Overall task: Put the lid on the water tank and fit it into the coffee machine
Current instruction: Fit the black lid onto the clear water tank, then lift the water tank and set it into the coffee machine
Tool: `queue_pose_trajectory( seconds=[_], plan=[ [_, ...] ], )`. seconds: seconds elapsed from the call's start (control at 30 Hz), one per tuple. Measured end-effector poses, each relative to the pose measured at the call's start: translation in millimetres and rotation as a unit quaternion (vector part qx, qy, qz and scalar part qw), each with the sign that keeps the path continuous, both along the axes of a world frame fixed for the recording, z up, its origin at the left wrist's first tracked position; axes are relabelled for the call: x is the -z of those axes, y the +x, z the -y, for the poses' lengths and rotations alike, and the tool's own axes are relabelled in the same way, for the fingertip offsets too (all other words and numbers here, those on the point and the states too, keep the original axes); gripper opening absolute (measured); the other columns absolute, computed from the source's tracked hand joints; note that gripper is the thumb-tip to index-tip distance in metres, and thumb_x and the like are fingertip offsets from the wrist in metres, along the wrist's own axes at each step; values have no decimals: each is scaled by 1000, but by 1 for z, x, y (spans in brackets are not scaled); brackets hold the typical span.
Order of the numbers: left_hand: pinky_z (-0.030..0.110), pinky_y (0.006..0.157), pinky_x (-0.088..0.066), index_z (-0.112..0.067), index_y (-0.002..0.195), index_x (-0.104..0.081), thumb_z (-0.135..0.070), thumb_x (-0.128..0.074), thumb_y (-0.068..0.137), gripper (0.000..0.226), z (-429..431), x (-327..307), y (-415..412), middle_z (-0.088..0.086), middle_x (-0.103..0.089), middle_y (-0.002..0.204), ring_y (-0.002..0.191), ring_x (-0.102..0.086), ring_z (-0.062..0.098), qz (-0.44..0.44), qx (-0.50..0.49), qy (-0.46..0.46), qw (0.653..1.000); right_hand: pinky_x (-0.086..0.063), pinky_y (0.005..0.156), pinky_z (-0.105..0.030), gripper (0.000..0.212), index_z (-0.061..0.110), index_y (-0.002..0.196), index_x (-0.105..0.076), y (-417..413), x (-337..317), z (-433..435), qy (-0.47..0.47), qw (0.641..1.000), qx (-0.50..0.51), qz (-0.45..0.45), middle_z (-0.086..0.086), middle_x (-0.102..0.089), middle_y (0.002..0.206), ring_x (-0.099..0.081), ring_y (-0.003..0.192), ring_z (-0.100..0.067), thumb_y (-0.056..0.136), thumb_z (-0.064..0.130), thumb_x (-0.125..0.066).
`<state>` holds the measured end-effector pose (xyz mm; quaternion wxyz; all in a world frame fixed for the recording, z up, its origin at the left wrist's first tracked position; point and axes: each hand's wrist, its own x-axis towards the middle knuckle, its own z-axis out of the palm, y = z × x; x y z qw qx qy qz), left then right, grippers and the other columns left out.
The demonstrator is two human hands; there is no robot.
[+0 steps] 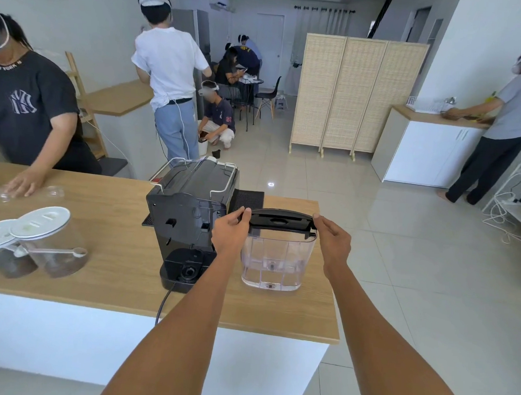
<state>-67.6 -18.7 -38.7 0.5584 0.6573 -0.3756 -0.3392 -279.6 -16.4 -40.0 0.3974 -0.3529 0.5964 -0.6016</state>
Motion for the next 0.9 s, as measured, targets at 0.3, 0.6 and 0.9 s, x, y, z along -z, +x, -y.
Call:
queue_pose_trajectory(
  seconds=[0.3, 0.6, 0.9],
  plan=[
    [50, 92, -60, -36, 130, -68, -49, -69, 90, 41, 0, 10, 8, -6, -76, 75, 79, -72, 14, -5, 58, 15, 998, -48, 109, -44, 43, 43, 100, -77, -1, 15, 0, 24, 998, -66, 10, 15, -71, 122, -61, 123, -16, 68, 71, -70],
    [49, 94, -58, -32, 142, -59, -34, -62, 98, 44, -20, 11, 8, 6, -79, 96, 99, -71, 32, 74, 92, 13, 993, -46, 111, -48, 37, 40, 130, -66, -1, 27, -4, 16, 995, -86, -46, 7, -62, 140, -58, 127, -20, 94, 48, -64],
    [42, 98, -57, -26, 145, -55, -29, -66, 97, 50, -26, 19, 12, 11, -71, 129, 109, -72, 24, 155, 115, -1, 981, -50, 105, -52, 44, 41, 140, -57, -4, 42, -2, -1, 989, -95, -115, 4, -66, 136, -61, 122, -16, 97, 45, -61]
  ],
)
